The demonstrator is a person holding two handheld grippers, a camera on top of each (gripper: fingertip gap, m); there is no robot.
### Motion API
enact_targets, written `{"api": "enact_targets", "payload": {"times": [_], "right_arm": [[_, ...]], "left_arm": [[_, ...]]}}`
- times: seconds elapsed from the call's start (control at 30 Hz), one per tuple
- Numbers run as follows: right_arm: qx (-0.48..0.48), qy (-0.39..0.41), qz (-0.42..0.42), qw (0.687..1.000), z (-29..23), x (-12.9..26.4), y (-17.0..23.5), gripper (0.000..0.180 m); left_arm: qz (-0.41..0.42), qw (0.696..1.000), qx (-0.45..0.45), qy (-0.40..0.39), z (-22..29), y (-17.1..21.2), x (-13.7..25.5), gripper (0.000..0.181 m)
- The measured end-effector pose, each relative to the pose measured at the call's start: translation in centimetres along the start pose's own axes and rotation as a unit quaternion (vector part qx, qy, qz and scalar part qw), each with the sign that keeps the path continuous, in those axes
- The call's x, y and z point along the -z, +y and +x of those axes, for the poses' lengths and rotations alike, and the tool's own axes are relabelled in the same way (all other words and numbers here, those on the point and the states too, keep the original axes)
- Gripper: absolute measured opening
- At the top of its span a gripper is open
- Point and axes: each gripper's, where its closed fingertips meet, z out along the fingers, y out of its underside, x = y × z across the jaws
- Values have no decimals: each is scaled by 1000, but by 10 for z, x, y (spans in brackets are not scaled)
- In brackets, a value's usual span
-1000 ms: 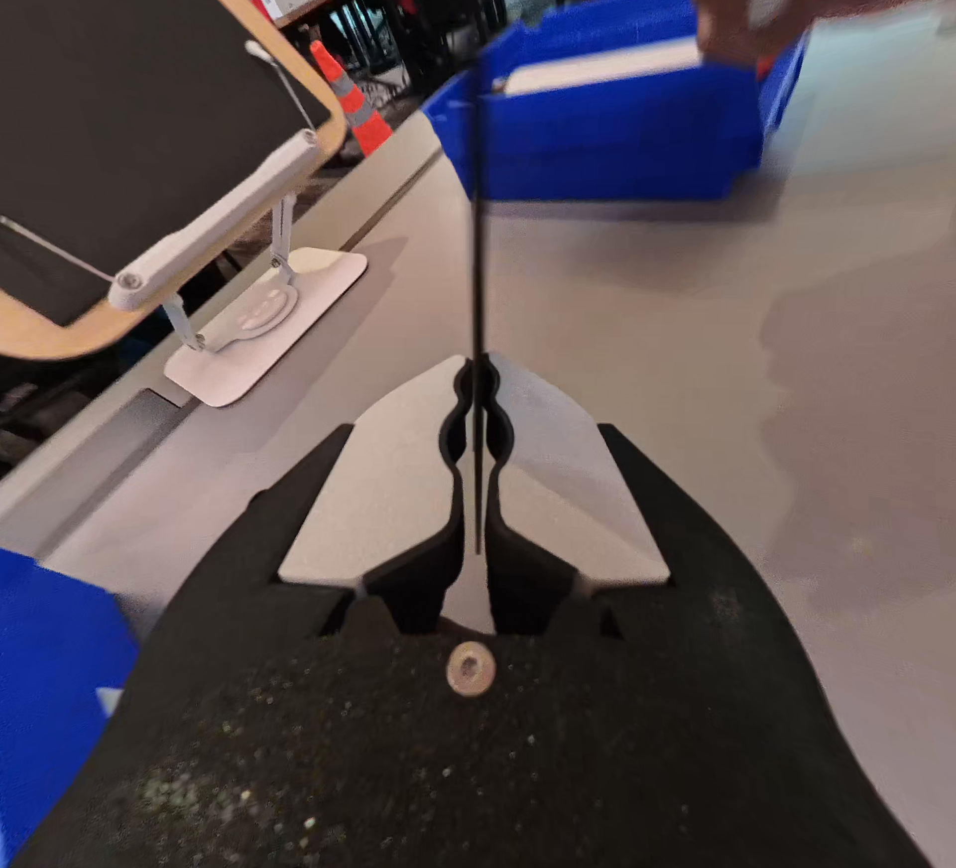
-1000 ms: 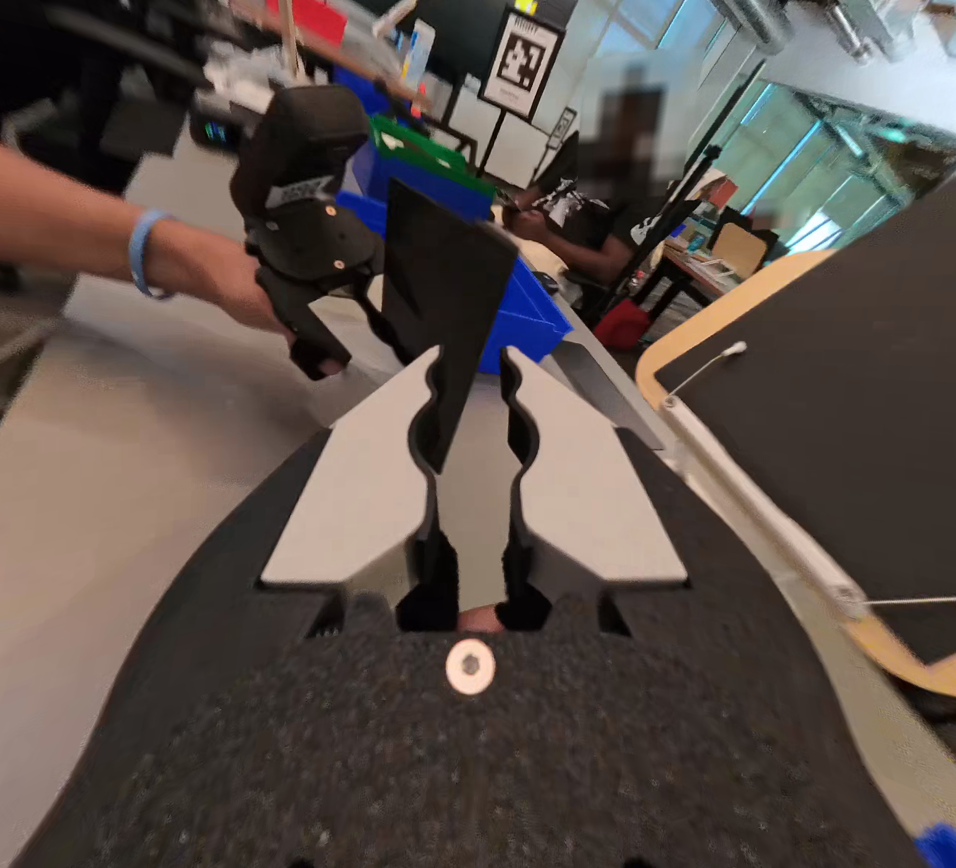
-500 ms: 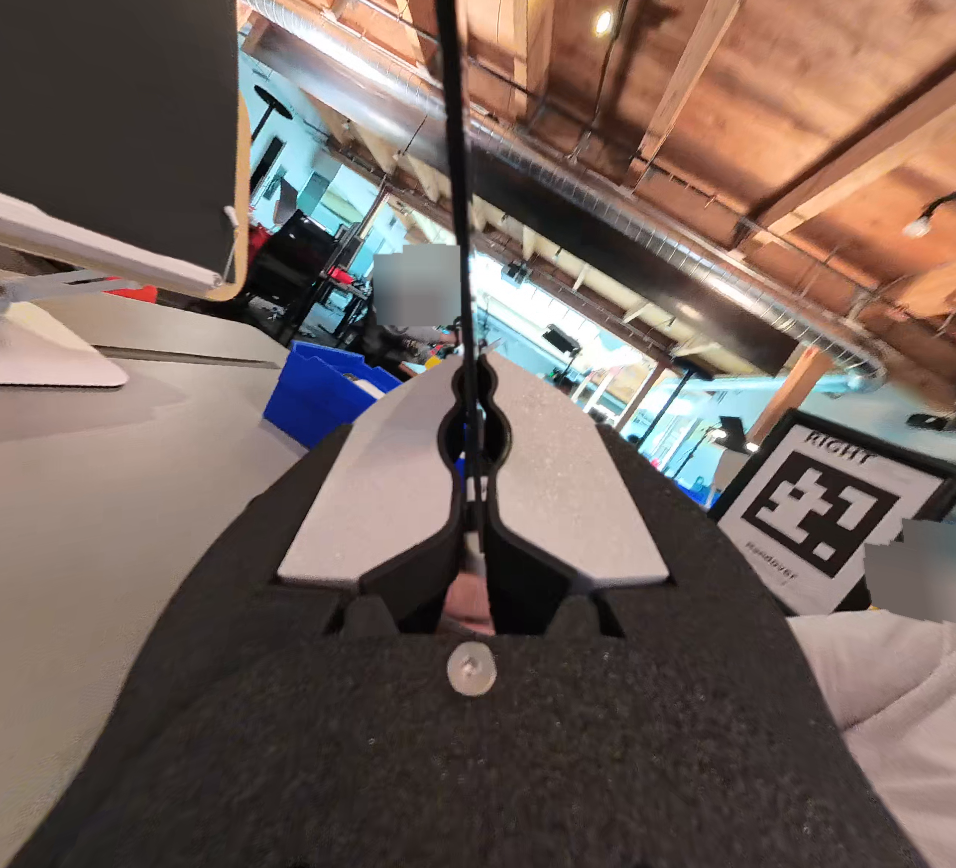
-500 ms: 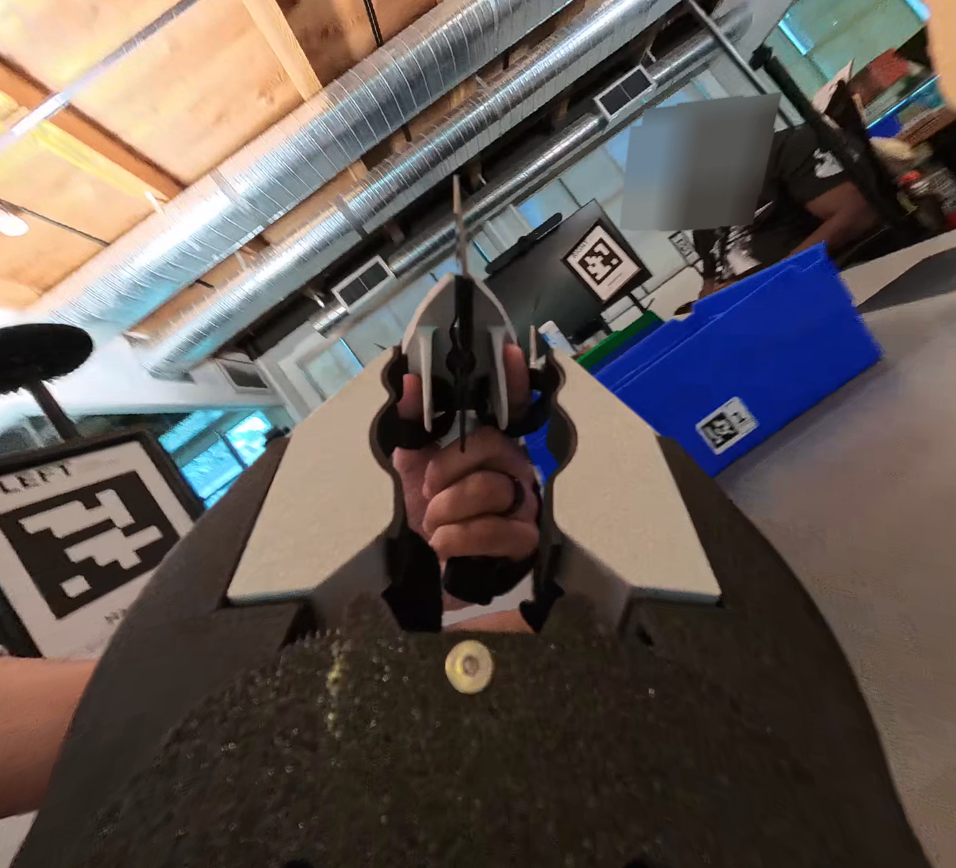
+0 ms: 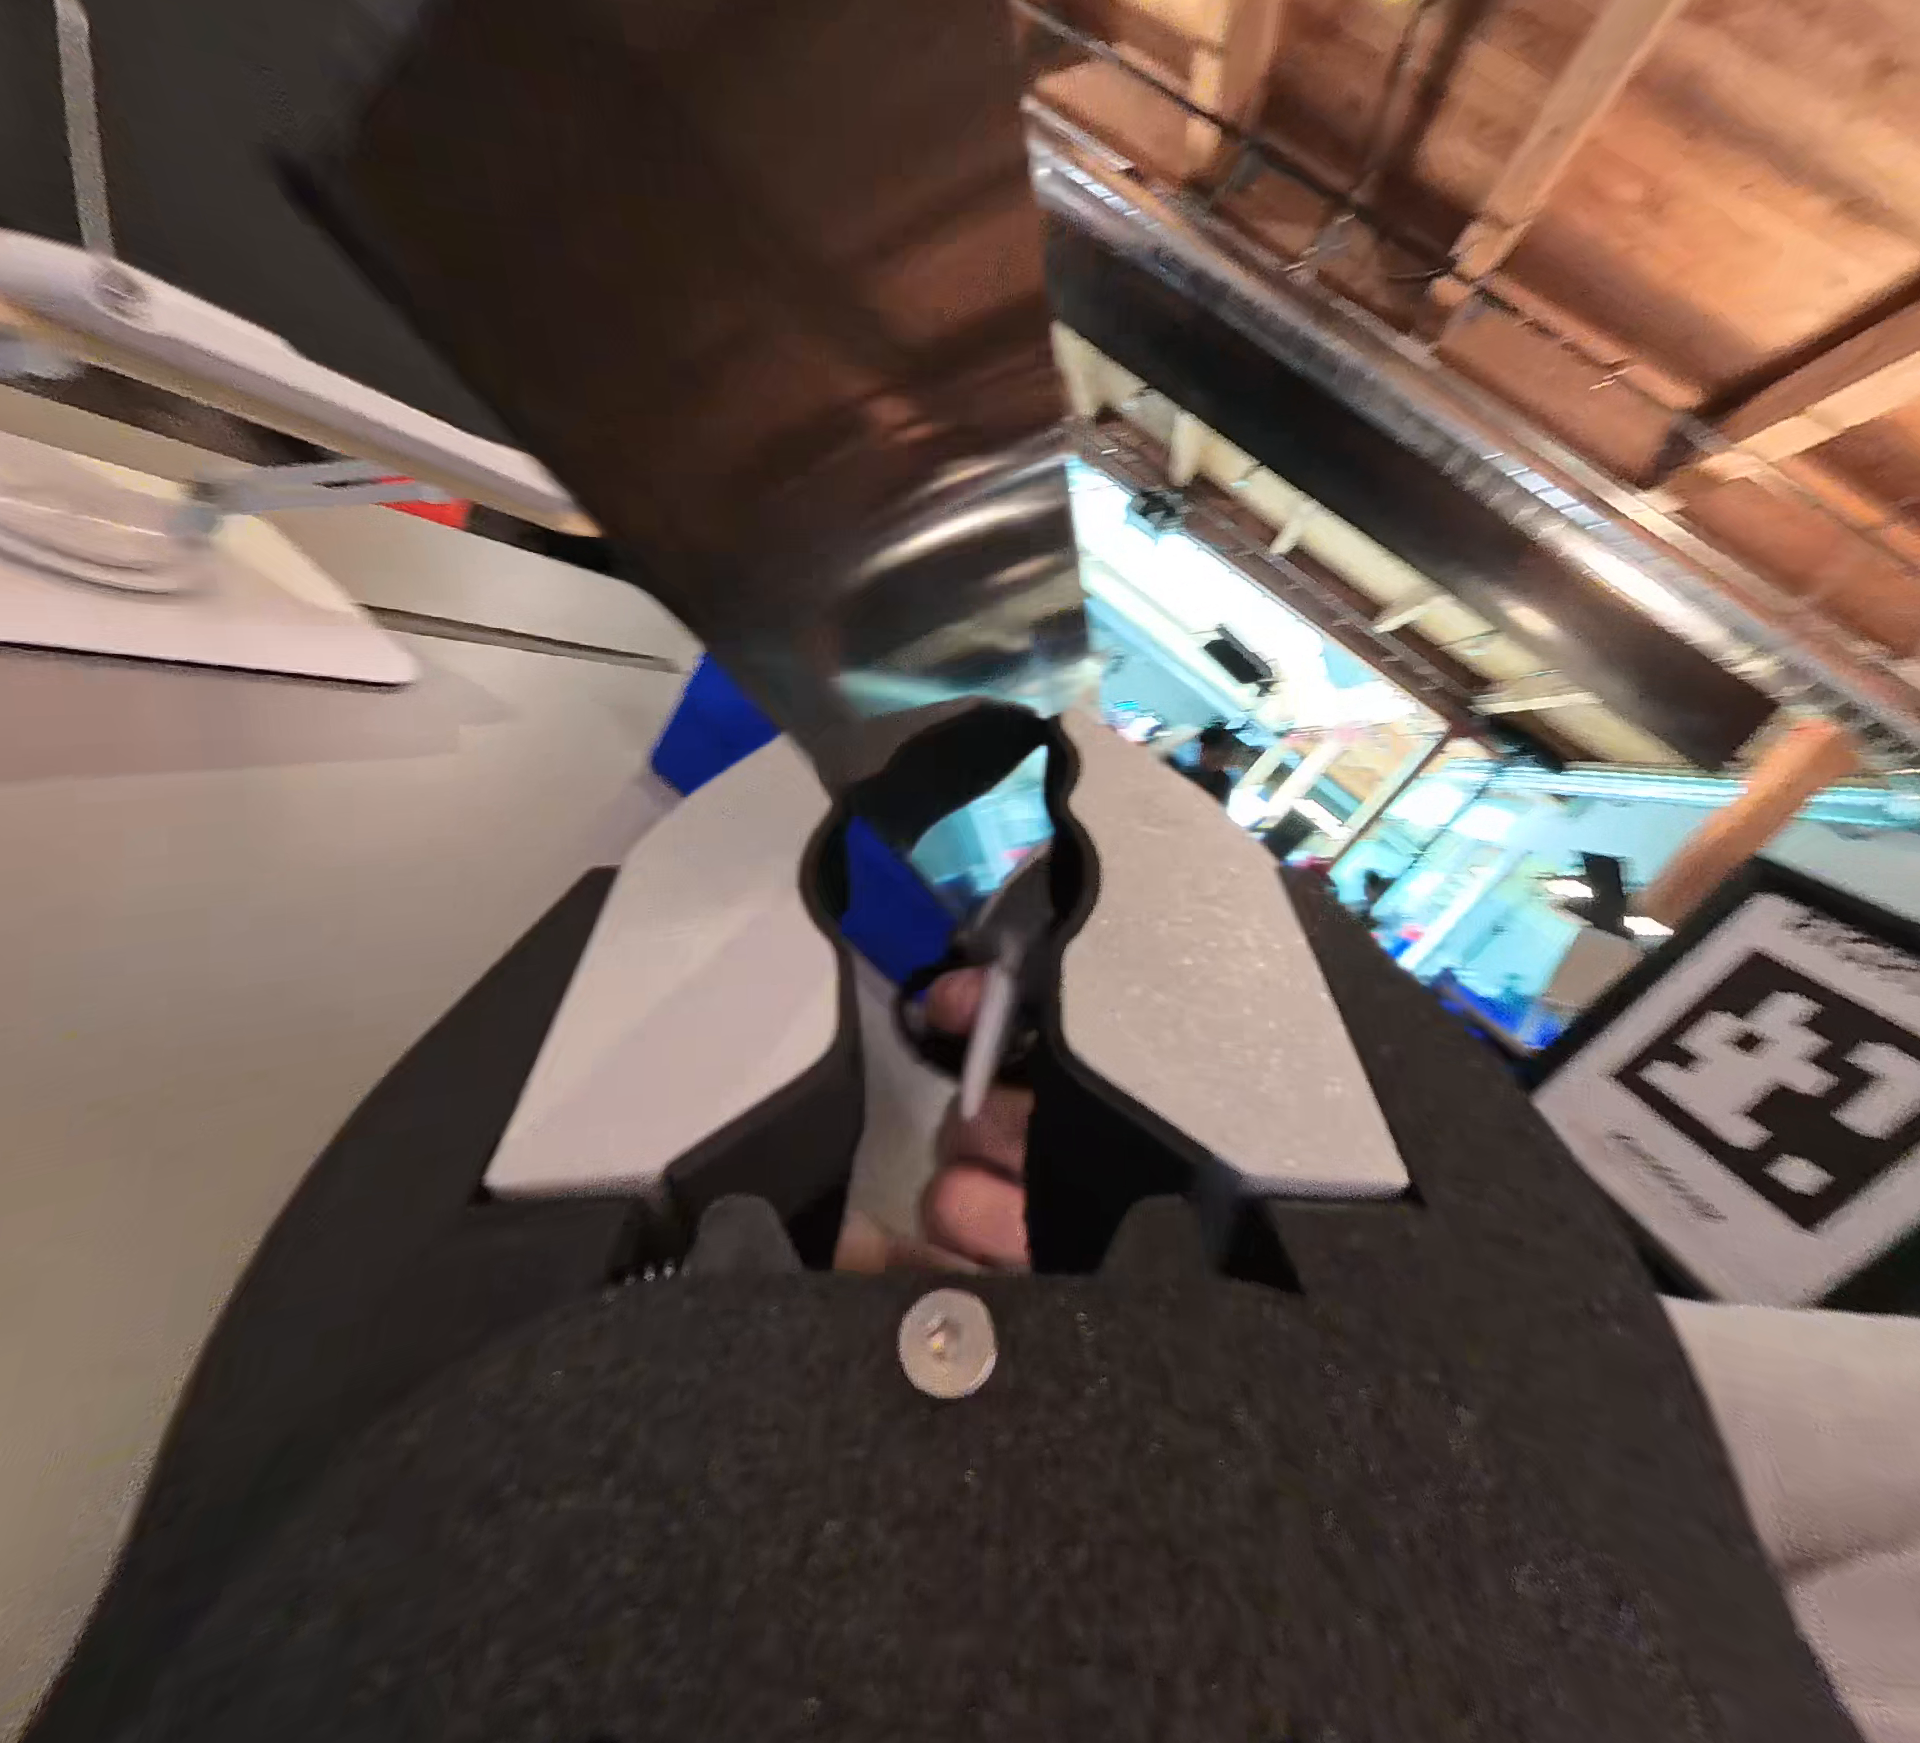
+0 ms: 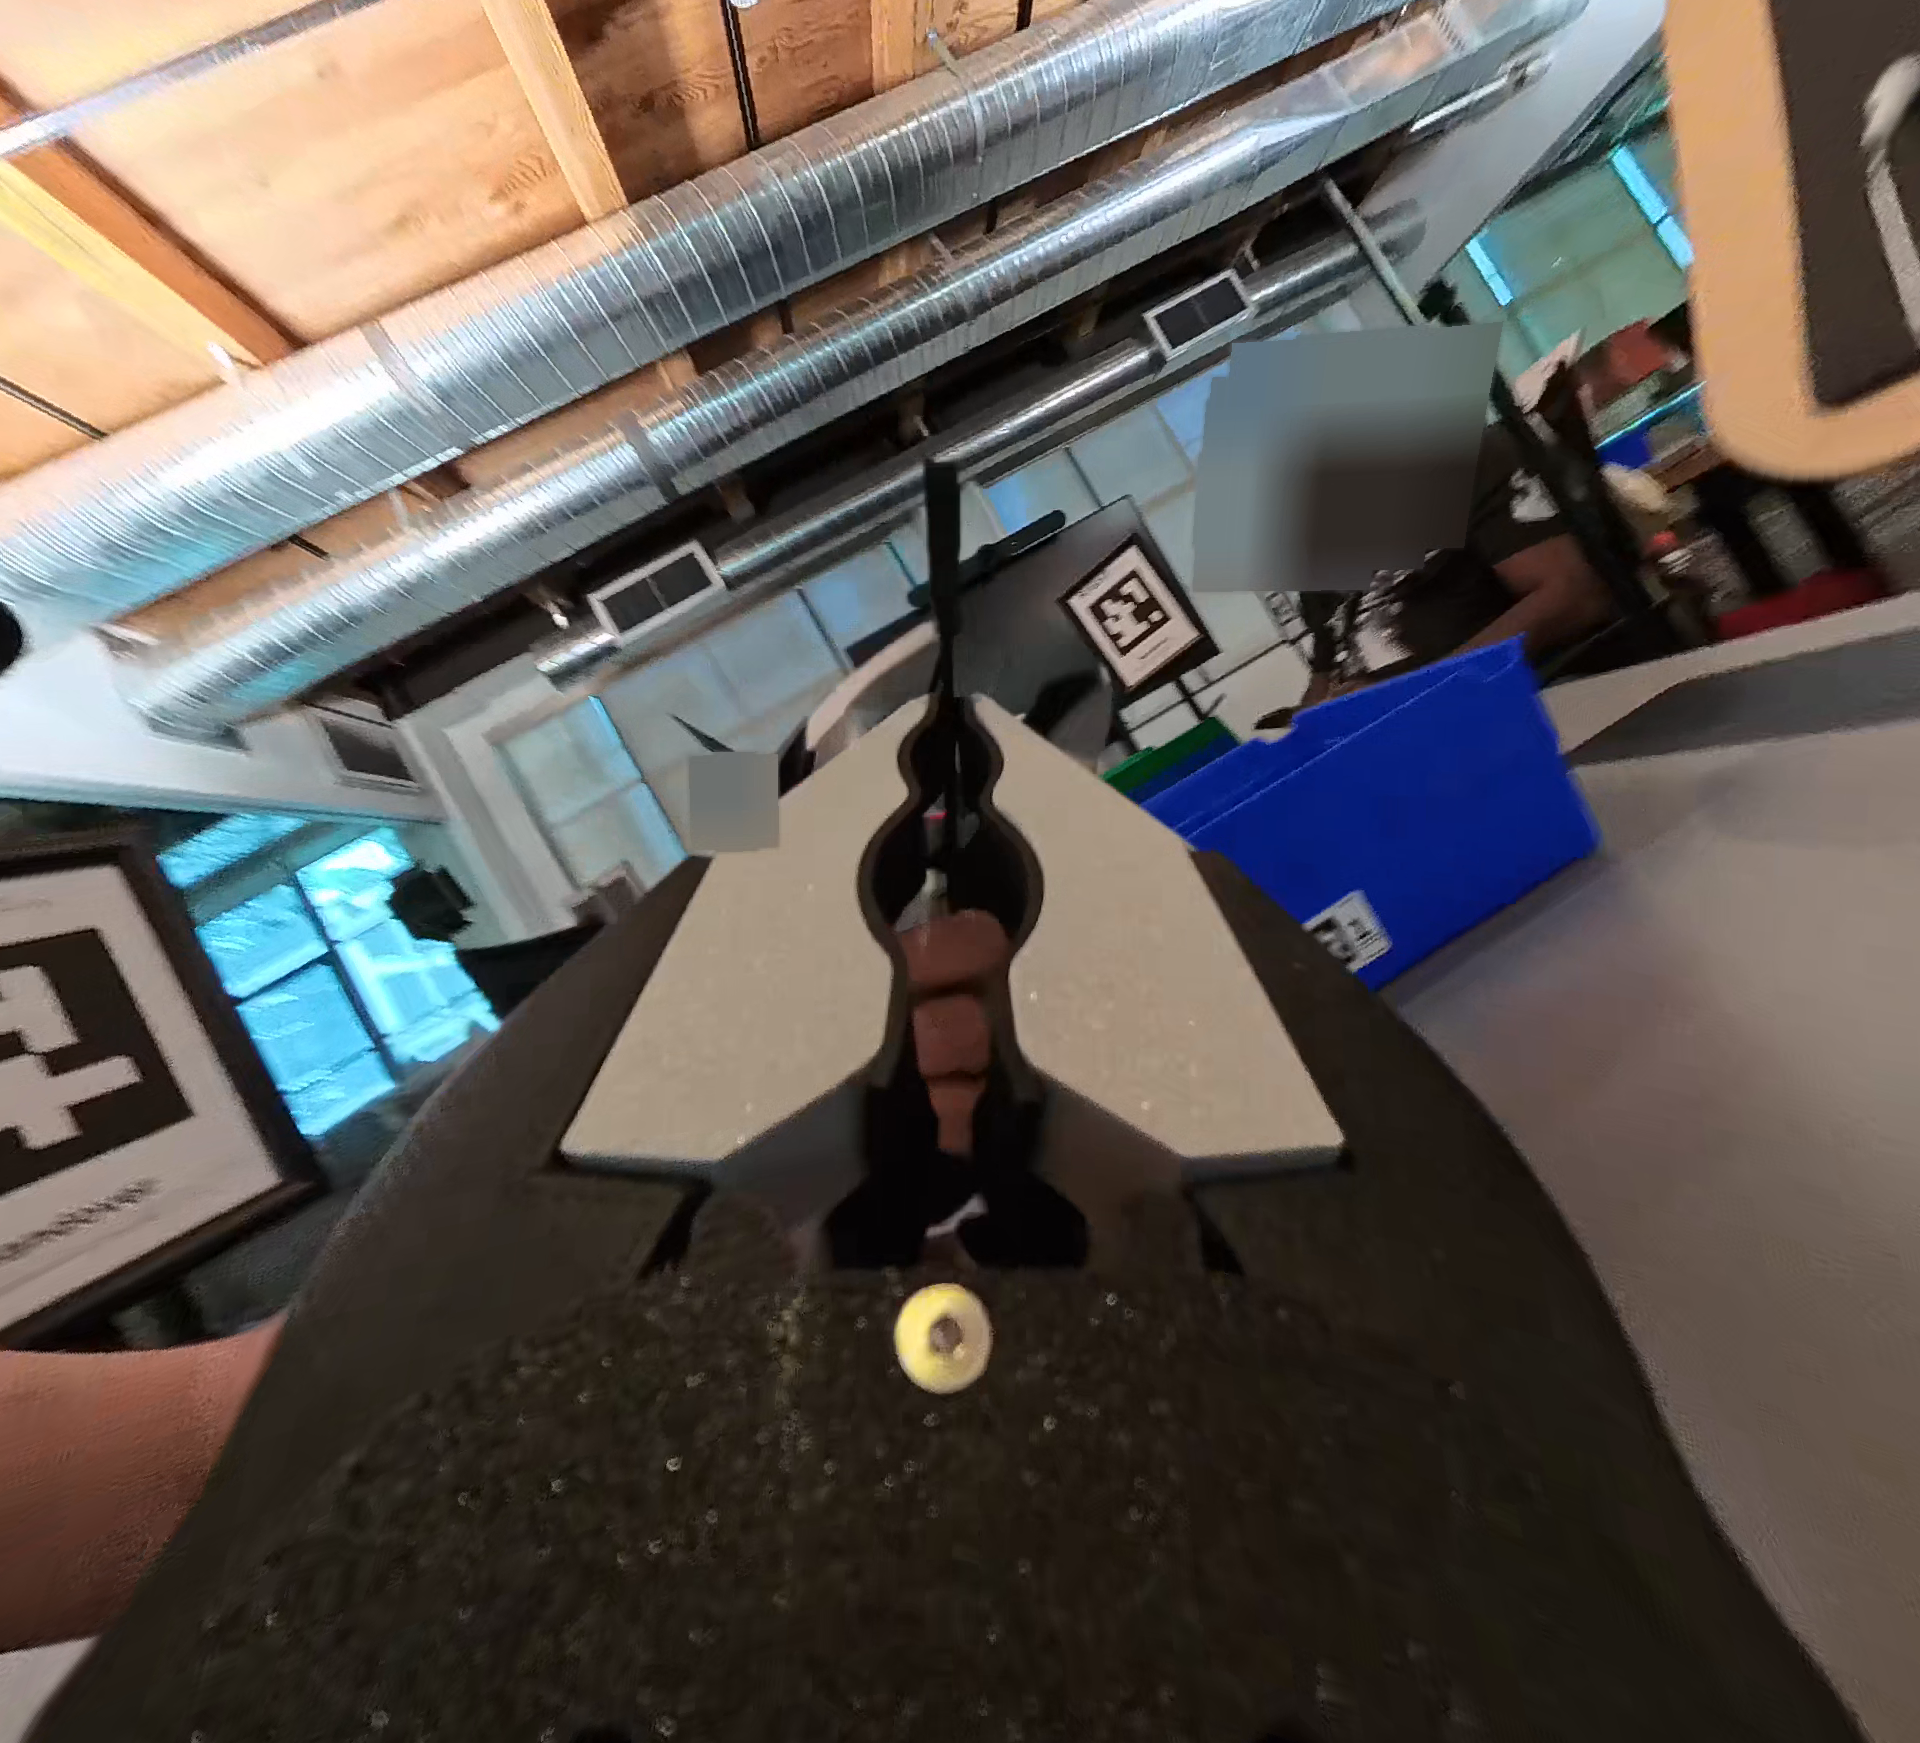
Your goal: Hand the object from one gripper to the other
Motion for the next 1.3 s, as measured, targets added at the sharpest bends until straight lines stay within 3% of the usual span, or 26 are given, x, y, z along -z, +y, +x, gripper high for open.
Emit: {"api": "enact_targets", "payload": {"times": [0.17, 0.27, 0.37, 0.47, 0.53, 0.73, 0.9, 1.07, 1.17, 1.2, 1.3], "right_arm": [[155, 69, 1, 986, 10, 15, -46, 1], [187, 97, -11, 978, 16, 29, -70, 1], [162, 109, -49, 980, 25, 45, -90, 1], [152, 129, -89, 976, 38, 56, -103, 1], [132, 123, -127, 975, 41, 56, -101, 1], [125, 111, -244, 955, 37, 49, -66, 1], [109, 55, -270, 955, 16, 35, -36, 1], [114, 41, -300, 946, 7, 32, -20, 1], [143, 29, -269, 952, 0, 27, -29, 4], [153, 17, -252, 955, -6, 26, -34, 18], [130, -7, -215, 968, -12, 27, -51, 50]], "left_arm": [[-13, 977, -114, -177, -43, -17, 17, 64], [-63, 921, -274, -271, -60, -23, 28, 76], [-177, 777, -494, -347, -71, -21, 37, 86], [-257, 618, -645, -369, -74, -12, 39, 93], [-264, 555, -699, -365, -67, -1, 32, 90], [-267, 516, -727, -367, -57, 12, 17, 98], [-300, 527, -712, -353, -65, 32, 16, 105], [-296, 537, -705, -357, -66, 35, 13, 97], [-281, 560, -691, -361, -61, 33, 9, 97], [-270, 577, -681, -362, -59, 33, 8, 97], [-229, 665, -619, -350, -50, 30, 2, 98]]}}
